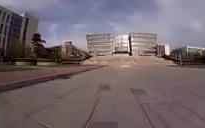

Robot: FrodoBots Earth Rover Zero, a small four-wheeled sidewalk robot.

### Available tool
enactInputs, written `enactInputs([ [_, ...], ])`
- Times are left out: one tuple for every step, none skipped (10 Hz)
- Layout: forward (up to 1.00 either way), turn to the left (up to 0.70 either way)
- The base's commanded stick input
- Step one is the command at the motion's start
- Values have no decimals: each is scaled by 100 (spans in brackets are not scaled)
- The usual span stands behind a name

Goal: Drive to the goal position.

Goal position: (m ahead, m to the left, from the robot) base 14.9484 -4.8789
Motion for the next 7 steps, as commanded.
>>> enactInputs([
  [45, 0],
  [45, 0],
  [45, 0],
  [45, 0],
  [45, 0],
  [45, 0],
  [45, 0],
])
